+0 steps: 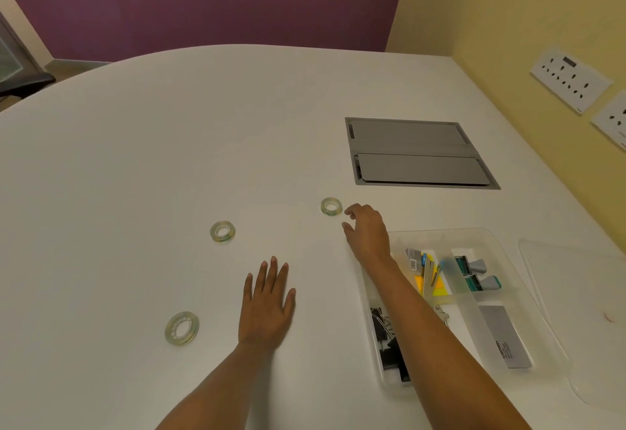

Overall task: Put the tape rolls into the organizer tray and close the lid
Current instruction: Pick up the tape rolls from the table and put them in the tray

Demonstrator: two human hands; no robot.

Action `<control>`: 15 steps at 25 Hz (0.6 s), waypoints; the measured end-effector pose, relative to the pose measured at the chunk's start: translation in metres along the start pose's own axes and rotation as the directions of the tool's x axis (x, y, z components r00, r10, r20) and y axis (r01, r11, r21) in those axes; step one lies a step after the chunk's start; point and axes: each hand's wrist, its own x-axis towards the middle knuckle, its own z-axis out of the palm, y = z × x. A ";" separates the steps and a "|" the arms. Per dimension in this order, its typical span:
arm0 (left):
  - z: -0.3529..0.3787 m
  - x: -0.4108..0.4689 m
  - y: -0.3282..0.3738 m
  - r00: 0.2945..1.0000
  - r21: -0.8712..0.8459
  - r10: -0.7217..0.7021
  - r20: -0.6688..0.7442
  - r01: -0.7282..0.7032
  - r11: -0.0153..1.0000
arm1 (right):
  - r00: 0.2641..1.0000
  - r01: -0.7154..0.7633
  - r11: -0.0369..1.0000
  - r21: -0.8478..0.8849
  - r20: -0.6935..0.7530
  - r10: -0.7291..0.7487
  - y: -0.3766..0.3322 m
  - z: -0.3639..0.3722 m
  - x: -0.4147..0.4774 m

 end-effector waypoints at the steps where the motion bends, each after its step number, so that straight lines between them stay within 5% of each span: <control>1: 0.000 0.004 0.000 1.000 0.004 -0.001 -0.001 0.001 1.000 | 1.000 -0.004 1.000 -0.019 0.025 0.005 -0.001 0.004 0.007; 15: 0.003 0.057 -0.003 0.999 0.020 -0.022 -0.027 0.022 1.000 | 0.969 -0.055 0.982 -0.179 0.227 0.095 -0.008 0.050 0.075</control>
